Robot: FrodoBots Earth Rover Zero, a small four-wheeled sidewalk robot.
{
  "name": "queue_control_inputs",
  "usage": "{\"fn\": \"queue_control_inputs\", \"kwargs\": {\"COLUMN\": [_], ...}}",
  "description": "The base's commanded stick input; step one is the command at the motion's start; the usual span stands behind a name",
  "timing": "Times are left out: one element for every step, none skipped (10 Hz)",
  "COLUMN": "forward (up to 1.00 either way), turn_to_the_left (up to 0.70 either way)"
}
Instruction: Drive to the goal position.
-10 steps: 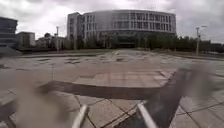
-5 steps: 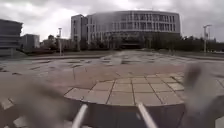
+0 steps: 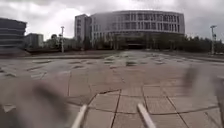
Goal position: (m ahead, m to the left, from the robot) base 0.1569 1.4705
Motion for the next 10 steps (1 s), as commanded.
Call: {"fn": "queue_control_inputs", "kwargs": {"forward": [1.0, 1.0, 1.0, 1.0, 1.0, 1.0, 1.0, 1.0, 1.0, 1.0], "turn_to_the_left": [0.0, 0.0, 0.0, 0.0, 0.0, 0.0, 0.0, 0.0, 0.0, 0.0]}}
